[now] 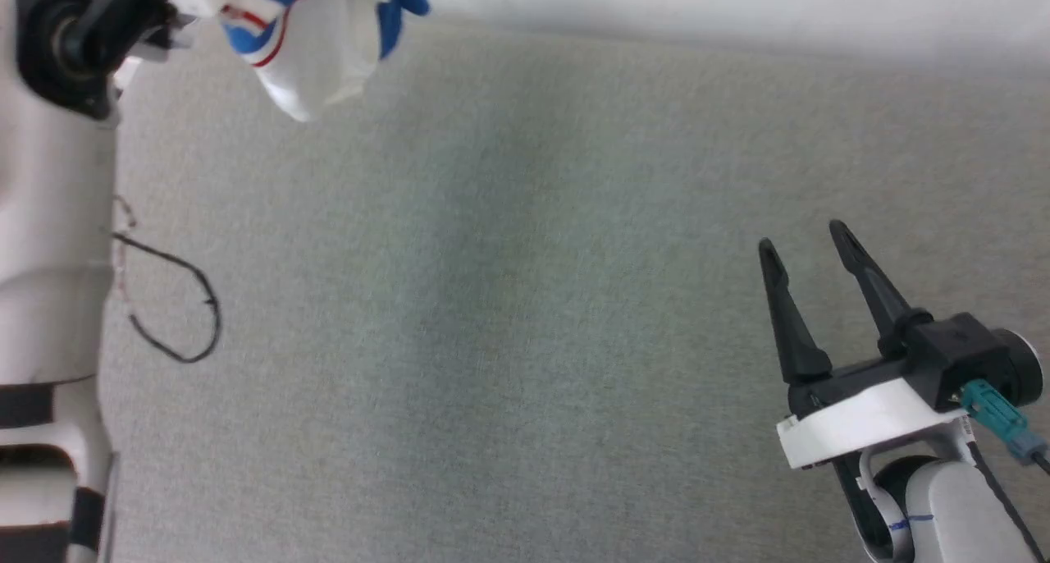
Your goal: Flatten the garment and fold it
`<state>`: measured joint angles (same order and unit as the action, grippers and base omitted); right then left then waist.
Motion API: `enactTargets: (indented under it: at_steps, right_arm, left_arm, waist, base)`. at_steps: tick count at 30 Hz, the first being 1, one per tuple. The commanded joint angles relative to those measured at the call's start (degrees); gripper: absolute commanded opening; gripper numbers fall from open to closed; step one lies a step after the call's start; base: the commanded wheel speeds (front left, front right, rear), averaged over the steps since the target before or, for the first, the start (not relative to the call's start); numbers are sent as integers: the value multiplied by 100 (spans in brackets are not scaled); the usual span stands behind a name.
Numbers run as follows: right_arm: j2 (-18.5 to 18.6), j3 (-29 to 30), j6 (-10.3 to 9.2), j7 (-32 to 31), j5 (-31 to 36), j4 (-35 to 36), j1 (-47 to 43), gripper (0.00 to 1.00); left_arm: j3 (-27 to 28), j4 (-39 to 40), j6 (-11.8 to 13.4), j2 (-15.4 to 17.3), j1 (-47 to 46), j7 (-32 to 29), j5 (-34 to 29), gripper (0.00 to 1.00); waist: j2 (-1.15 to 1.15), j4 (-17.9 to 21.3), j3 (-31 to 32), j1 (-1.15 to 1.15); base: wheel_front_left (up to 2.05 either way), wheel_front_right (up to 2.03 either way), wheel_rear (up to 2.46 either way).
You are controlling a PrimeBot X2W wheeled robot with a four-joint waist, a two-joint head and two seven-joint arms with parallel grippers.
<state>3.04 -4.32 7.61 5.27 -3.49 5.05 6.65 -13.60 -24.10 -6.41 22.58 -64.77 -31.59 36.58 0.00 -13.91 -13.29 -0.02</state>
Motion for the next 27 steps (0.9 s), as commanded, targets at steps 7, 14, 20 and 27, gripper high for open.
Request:
enactTargets:
  at_steps: [7, 14, 20, 27]
  right_arm:
    - [-15, 213, -12, 58, -136, 39, -235, 100]
    - [-15, 430, -12, 17, -156, 108, -331, 100]
    - [-16, 653, -12, -6, -135, 218, -330, 100]
    - [-16, 758, -12, 9, -184, 277, -289, 100]
  left_arm:
    - [-227, 692, 320, -477, -14, -374, 148, 0]
    - [-459, 1029, 538, -828, 331, -411, 164, 0]
    - [-763, 1175, 648, -1245, 789, 5, 32, 0]
    - [-1391, 991, 564, -1662, 1436, 632, -260, 0]
  waist:
    - [0, 869, 934, 2]
    - [0, 1485, 1044, 2]
    - [0, 1887, 923, 2]
    - [0, 2104, 669, 2]
  base:
    - [0, 0, 0]
    - [0, 0, 0]
    - [0, 0, 0]
    - [0, 0, 0]
